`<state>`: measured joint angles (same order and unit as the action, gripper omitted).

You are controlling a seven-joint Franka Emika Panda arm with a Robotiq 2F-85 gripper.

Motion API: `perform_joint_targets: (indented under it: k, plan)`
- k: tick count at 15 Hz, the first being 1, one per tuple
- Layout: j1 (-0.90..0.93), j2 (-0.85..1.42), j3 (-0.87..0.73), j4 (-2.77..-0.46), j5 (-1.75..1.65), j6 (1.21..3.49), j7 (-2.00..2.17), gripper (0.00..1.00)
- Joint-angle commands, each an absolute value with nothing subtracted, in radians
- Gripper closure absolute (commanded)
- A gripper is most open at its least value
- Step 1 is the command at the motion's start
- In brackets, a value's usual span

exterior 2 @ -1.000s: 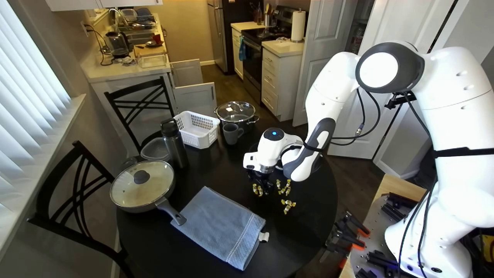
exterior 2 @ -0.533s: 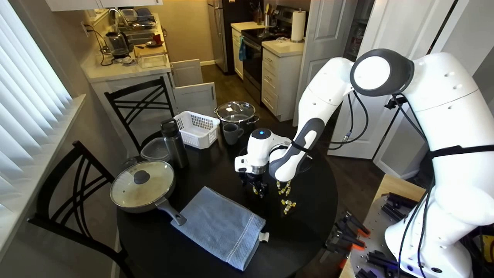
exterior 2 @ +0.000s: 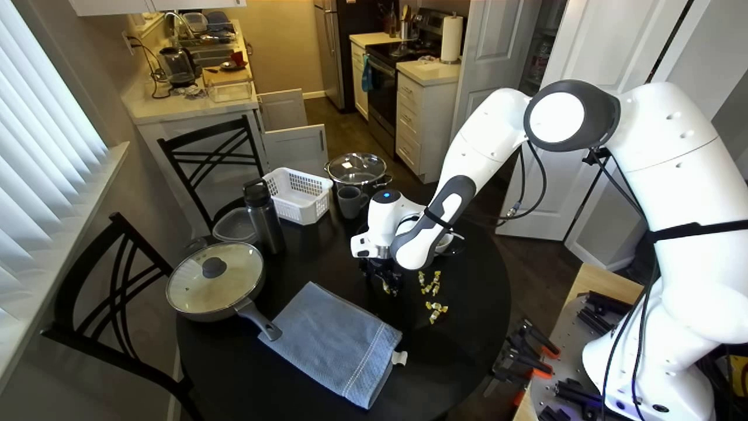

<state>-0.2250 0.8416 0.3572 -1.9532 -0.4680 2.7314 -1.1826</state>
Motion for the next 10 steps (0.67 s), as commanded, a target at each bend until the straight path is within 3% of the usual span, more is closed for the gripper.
perform_joint_targets:
  k: [1,10]
  plan:
    - [-0.177,0.818,0.323,-1.944,-0.392,2.691,-1.266,0.00]
    - [-0.187,0.800,0.354,-1.956,-0.277,2.666,-1.430,0.00]
